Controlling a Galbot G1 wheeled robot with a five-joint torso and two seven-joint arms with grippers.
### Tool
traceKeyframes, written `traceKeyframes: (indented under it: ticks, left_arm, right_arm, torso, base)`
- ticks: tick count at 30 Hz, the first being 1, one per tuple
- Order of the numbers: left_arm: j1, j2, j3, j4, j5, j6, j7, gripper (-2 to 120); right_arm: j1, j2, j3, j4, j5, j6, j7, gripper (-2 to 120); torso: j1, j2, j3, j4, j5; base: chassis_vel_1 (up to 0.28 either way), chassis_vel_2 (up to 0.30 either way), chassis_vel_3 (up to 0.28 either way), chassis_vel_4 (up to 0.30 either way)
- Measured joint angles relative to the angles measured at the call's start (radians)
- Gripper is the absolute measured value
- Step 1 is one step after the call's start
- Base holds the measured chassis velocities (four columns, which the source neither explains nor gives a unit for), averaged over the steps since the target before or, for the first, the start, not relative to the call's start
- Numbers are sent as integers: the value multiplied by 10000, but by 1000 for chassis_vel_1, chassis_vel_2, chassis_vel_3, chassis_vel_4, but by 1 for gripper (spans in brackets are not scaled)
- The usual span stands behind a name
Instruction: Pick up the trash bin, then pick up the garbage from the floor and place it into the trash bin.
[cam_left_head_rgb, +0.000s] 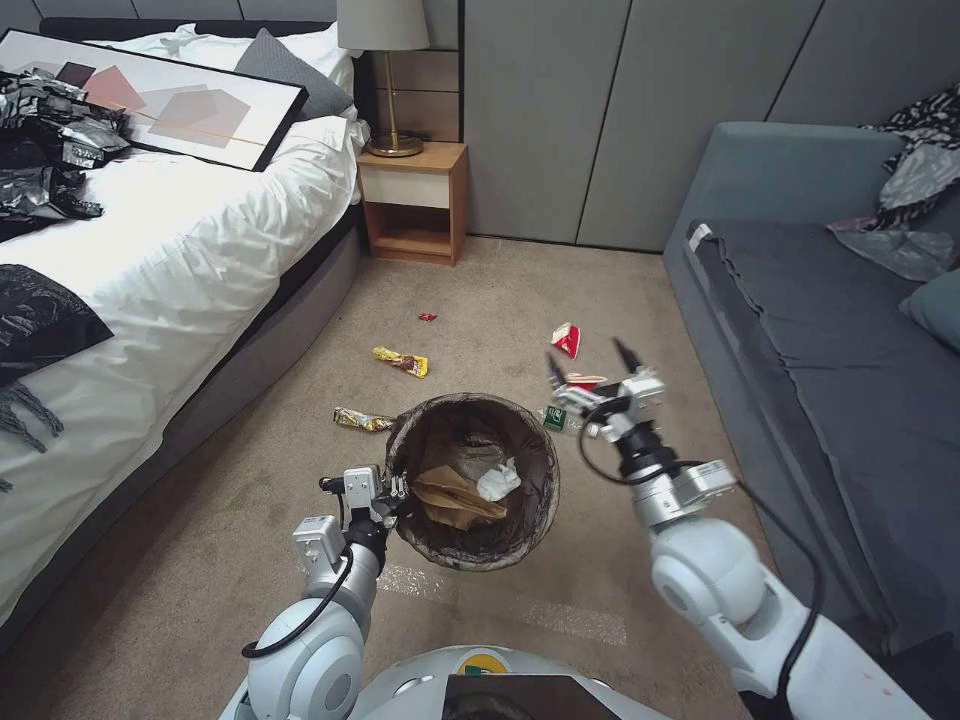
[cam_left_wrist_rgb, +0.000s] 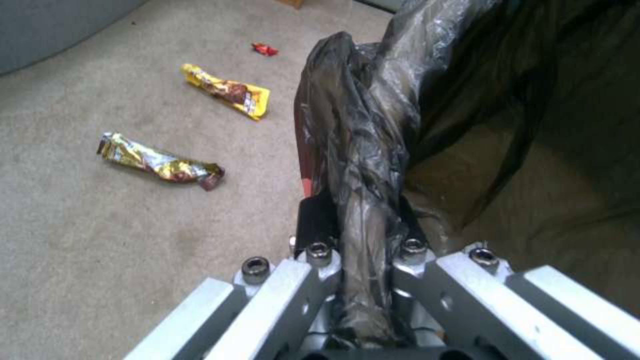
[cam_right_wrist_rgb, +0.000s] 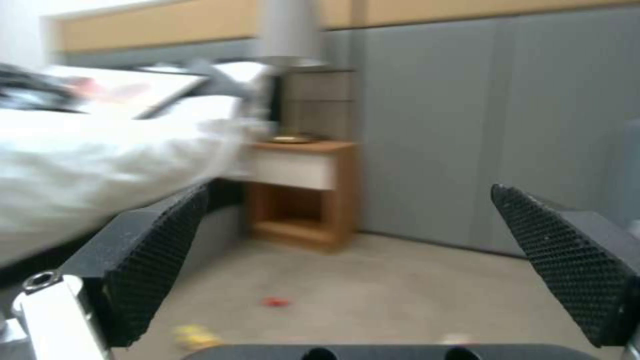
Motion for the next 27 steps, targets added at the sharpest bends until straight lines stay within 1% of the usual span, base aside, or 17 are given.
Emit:
traceKeyframes:
  ticks: [1, 2, 3, 4, 5, 6, 7, 8, 9, 11, 12, 15, 16, 18, 20, 27]
  left_arm:
    - [0, 0, 0, 0, 0, 0, 0, 2]
    - [-8, -6, -12, 0, 27, -15, 8, 2]
    - [-17, -5, -13, 0, 32, -19, 15, 2]
    - [-25, -3, -18, 0, 34, -23, 20, 2]
    - [-25, -3, -18, 0, 34, -23, 20, 2]
    - [-43, 3, -25, 9, 41, -31, 27, 2]
    - [-53, 5, -27, 23, 44, -35, 33, 2]
    - [-83, 6, -27, 64, 52, -44, 46, 2]
    - [-83, 6, -27, 64, 52, -44, 46, 2]
    - [-114, 12, -32, 105, 62, -58, 58, 2]
    - [-114, 12, -32, 105, 62, -58, 58, 2]
    - [-179, 45, -64, 160, 52, -94, 85, 2]
    - [-179, 45, -64, 160, 52, -94, 85, 2]
    - [-223, 60, -94, 206, 39, -115, 92, 2]
    - [-238, 63, -140, 239, 23, -151, 99, 2]
    - [-240, 41, -170, 245, 9, -184, 124, 2]
  right_arm:
    - [0, 0, 0, 0, 0, 0, 0, 100]
    - [-291, 208, 694, 167, -47, -351, 372, 100]
    - [-444, 288, 1017, 226, -122, -497, 511, 100]
    - [-740, 425, 1572, 307, -310, -656, 698, 100]
    - [-740, 425, 1572, 307, -310, -656, 698, 100]
    - [-1231, 674, 2198, 425, -576, -821, 977, 100]
    - [-1547, 849, 2522, 502, -727, -890, 1119, 100]
    - [-2158, 1246, 3014, 617, -1180, -954, 1294, 100]
    - [-2158, 1246, 3014, 617, -1180, -954, 1294, 100]
    - [-2677, 1627, 3304, 640, -1710, -935, 1337, 100]
    - [-2677, 1627, 3304, 640, -1710, -935, 1337, 100]
    - [-3610, 2663, 3640, 565, -2745, -753, 1373, 100]
    - [-3610, 2663, 3640, 565, -2745, -753, 1373, 100]
    - [-3836, 3176, 3745, 415, -3043, -673, 1327, 100]
    - [-4036, 3542, 3842, 131, -3259, -353, 1148, 100]
    - [-4221, 3739, 3843, -338, -3606, 117, 993, 100]
  torso:
    - [0, 0, 0, 0, 0]
    - [0, 0, 0, 0, 0]
    - [0, 0, 0, -5, 1]
    - [0, 0, 0, -4, 0]
    - [0, 0, 0, -4, 0]
    - [0, 0, 0, -7, 0]
    - [0, 0, 0, -6, 0]
    - [0, 0, 0, -2, -2]
    - [0, 0, 0, -2, -2]
    - [0, 0, 0, -5, -1]
    - [0, 0, 0, -5, -1]
    - [0, 0, 0, -5, -2]
    - [0, 0, 0, -5, -2]
    - [0, 0, 0, -3, -2]
    - [0, 0, 0, -1, -2]
    - [0, 0, 0, -2, -2]
  base:
    - [0, 0, 0, 0]
    - [0, 0, 0, 0]
    - [0, 0, 0, 0]
    - [0, 0, 0, 0]
    - [0, 0, 0, 0]
    - [0, 0, 0, 0]
    - [0, 0, 0, 0]
    - [0, 0, 0, 0]
    - [0, 0, 0, 0]
    - [0, 0, 0, 0]
    - [0, 0, 0, 0]
    - [0, 0, 0, 0]
    - [0, 0, 0, 0]
    - [0, 0, 0, 0]
    - [0, 0, 0, 0]
    - [0, 0, 0, 0]
